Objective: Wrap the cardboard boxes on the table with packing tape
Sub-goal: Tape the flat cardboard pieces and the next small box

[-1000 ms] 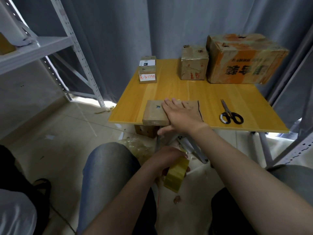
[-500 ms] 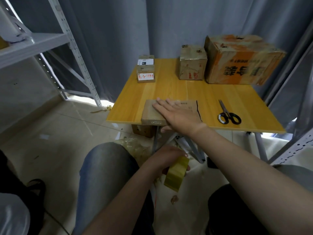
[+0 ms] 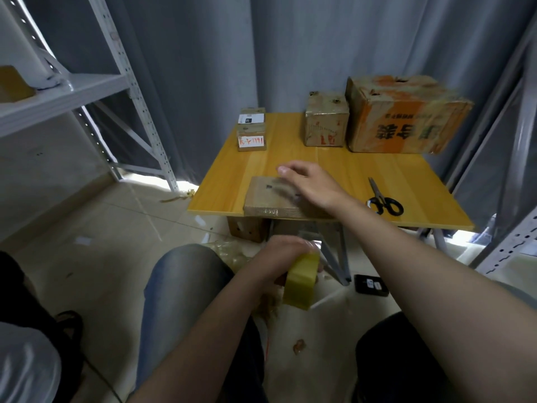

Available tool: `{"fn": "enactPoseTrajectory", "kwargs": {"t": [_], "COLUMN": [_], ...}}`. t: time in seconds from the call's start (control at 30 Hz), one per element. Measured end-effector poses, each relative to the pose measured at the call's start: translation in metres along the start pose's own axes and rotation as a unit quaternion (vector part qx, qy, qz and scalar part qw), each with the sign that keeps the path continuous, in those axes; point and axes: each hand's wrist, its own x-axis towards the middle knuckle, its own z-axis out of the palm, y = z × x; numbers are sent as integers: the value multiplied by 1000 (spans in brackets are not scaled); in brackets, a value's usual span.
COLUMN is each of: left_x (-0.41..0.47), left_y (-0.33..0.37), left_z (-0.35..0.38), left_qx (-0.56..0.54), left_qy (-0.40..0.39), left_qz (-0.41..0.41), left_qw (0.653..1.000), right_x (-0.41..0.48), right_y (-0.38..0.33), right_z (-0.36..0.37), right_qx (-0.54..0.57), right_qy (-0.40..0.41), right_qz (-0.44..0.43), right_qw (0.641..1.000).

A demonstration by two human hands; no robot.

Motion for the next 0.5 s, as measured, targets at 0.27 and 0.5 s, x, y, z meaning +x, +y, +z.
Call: {"fn": "enactPoseTrajectory", "kwargs": {"t": [0.27,0.5], "left_x": [-10,-7], "left_y": [33,39], "left_z": [-8,0], "left_qx": [-55,-87], "left_qy": [37,45], "left_qz": [36,56], "left_qw": [997,994], "right_x": [-18,-29], "right_y": [-14,-19], "right_z": [-32,-43], "right_qx": [-255,-211], "right_qy": [-184,-113], "right_qz": [-61,-97], "right_qw": [947,966]}}
